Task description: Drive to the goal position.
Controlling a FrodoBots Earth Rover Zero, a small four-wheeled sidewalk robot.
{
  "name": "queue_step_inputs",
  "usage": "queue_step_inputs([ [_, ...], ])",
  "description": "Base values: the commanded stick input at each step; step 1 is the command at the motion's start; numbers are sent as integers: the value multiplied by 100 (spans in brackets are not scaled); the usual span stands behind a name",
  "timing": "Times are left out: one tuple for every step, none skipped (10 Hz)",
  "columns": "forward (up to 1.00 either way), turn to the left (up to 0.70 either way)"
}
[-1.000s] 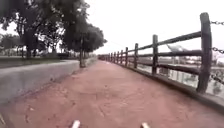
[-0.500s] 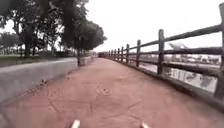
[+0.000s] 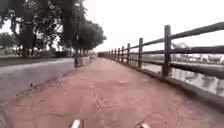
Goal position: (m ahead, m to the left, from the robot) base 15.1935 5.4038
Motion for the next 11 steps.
queue_step_inputs([
  [70, 0],
  [70, 0],
  [70, 0],
  [70, 0],
  [70, 0],
  [70, 0],
  [70, 32],
  [70, 35],
  [70, 35],
  [70, 35],
  [70, 15],
])
